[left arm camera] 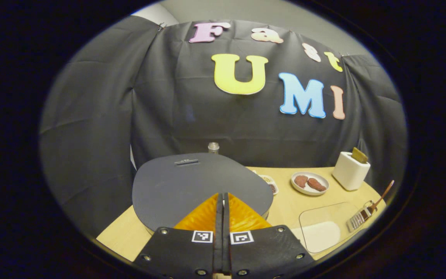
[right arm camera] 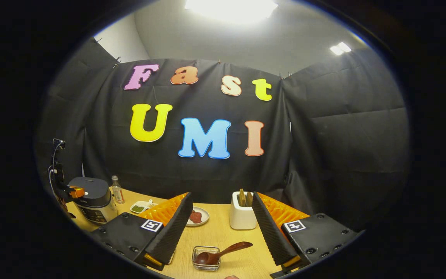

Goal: Close the left gripper, press the button to open the rice cooker; take a wooden spoon from the chopstick holder with the right hand, scoop a spoonful of rice and pour it into the rice cooker, then put the wooden spoon back into the chopstick holder.

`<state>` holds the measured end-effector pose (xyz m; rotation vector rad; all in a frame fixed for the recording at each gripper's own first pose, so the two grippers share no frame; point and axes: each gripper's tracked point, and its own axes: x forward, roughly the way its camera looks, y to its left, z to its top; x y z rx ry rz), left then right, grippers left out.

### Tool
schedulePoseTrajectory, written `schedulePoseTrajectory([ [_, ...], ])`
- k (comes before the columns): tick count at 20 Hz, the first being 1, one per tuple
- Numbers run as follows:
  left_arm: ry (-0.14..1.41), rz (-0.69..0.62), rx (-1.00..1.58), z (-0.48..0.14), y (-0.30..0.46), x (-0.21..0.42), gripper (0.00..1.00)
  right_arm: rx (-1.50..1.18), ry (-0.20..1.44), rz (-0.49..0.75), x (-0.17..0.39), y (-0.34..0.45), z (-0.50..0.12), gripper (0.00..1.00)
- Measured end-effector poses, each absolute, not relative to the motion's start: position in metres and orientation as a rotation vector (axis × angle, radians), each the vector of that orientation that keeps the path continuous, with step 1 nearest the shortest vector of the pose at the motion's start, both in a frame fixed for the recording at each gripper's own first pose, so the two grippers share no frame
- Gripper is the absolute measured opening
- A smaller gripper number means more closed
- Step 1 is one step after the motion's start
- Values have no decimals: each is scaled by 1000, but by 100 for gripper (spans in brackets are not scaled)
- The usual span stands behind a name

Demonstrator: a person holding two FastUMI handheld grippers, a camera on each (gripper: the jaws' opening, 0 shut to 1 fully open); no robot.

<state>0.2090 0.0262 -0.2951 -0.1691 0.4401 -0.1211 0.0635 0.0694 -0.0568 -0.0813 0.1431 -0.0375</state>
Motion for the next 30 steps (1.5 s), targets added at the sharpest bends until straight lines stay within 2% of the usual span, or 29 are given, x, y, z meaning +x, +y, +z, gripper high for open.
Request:
schedulePoseTrajectory([
  [3,387,-83,-176,-273,34,208,1,-92,119,-31,60,66,-50,97],
  [10,99,-15,-144,-119,60,205,0,-38,132,-18,62,52,-60,98],
  [15,-18,-14,-137,-51,68,167,2,-6,164,-12,69,40,-82,98],
  [16,-34,-18,-119,-41,68,157,5,2,177,-12,71,37,-88,98],
  [21,-64,-5,-51,-8,62,114,79,40,241,-12,82,24,-125,98],
  [28,-47,22,-27,-1,60,70,78,149,366,-41,95,11,-187,95],
  [30,-41,36,-15,-2,63,62,78,179,409,-43,96,11,-206,98],
])
